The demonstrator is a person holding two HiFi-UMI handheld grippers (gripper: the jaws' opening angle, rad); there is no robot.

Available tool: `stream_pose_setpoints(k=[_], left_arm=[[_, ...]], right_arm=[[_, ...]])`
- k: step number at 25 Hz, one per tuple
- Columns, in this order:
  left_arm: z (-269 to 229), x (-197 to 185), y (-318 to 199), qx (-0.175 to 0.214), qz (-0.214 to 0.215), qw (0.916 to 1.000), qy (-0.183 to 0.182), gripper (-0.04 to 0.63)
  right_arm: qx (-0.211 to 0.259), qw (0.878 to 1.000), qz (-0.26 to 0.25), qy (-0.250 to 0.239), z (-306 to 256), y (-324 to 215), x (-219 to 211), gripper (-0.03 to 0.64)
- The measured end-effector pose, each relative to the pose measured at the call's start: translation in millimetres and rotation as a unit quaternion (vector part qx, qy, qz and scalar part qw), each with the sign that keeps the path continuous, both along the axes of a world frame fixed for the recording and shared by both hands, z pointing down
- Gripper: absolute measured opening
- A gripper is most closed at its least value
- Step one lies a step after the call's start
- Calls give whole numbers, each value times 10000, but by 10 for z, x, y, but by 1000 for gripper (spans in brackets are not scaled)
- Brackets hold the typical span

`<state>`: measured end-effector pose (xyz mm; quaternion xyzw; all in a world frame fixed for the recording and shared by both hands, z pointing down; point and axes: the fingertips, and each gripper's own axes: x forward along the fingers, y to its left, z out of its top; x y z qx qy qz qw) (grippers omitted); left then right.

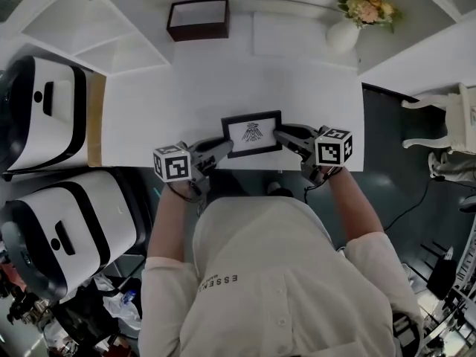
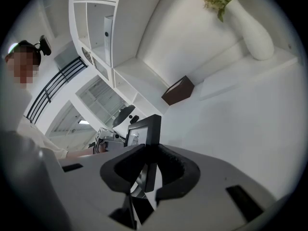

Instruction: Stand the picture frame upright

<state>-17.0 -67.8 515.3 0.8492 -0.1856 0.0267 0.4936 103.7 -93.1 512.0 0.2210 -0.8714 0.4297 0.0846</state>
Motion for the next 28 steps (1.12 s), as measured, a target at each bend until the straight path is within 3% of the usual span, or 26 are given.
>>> stream_pose_setpoints(k=[13,21,28], left_arm=[[-30,-1401,-793,130,71,9991,-393,71],[2,-1951,-1243,463,180,9957,-781,72],[161,-2300,-1691,506,200,9922,-1122,72]], right_arm=[[163,9990,215,343,-39,-767,-1404,92],[522,9950,322,783,-81,-1185,-1967,92],[784,9895,432,1135,-15,-1576,-2317,92]])
